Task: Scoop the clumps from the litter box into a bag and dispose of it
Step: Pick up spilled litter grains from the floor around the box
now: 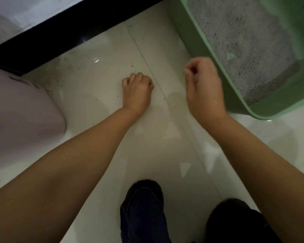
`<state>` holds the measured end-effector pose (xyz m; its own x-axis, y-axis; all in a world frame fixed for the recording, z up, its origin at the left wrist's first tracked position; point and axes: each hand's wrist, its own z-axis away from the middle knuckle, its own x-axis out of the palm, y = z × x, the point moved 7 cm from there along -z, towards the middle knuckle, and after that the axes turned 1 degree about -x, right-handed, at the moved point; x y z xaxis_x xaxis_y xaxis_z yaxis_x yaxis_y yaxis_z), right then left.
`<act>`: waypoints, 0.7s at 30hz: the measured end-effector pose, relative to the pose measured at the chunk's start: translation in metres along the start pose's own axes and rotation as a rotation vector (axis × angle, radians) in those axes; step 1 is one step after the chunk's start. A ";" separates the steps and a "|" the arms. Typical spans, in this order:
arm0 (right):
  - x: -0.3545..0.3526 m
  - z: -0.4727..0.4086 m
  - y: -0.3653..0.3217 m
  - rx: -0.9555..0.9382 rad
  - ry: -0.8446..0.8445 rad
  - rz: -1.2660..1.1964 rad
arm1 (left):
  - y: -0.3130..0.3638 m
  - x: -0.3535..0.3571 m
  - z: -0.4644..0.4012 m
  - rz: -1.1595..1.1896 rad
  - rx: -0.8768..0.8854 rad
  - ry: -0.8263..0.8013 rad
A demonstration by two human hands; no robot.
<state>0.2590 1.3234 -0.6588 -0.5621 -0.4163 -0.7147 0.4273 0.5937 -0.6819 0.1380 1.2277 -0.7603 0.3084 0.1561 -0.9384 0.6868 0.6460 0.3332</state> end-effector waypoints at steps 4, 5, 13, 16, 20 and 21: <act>-0.089 -0.012 0.011 0.015 0.322 -0.026 | 0.046 -0.039 0.000 0.218 0.086 0.154; -0.103 -0.011 0.023 0.074 0.343 0.005 | 0.071 -0.054 -0.002 0.286 0.160 0.220; -0.134 0.014 0.095 0.475 0.186 0.275 | 0.238 -0.033 -0.020 -0.006 0.589 -0.194; -0.129 0.016 0.048 0.260 0.366 0.138 | 0.204 -0.040 -0.013 0.137 0.591 -0.106; -0.043 0.017 0.001 -0.068 0.045 0.097 | 0.089 -0.056 0.015 0.329 0.300 0.204; -0.013 0.020 0.003 -0.078 -0.084 0.079 | 0.056 -0.050 0.026 0.329 0.172 0.177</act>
<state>0.2816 1.3170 -0.6540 -0.4658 -0.4203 -0.7787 0.4096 0.6776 -0.6108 0.1782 1.2360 -0.6923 0.4220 0.4693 -0.7757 0.6753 0.4081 0.6143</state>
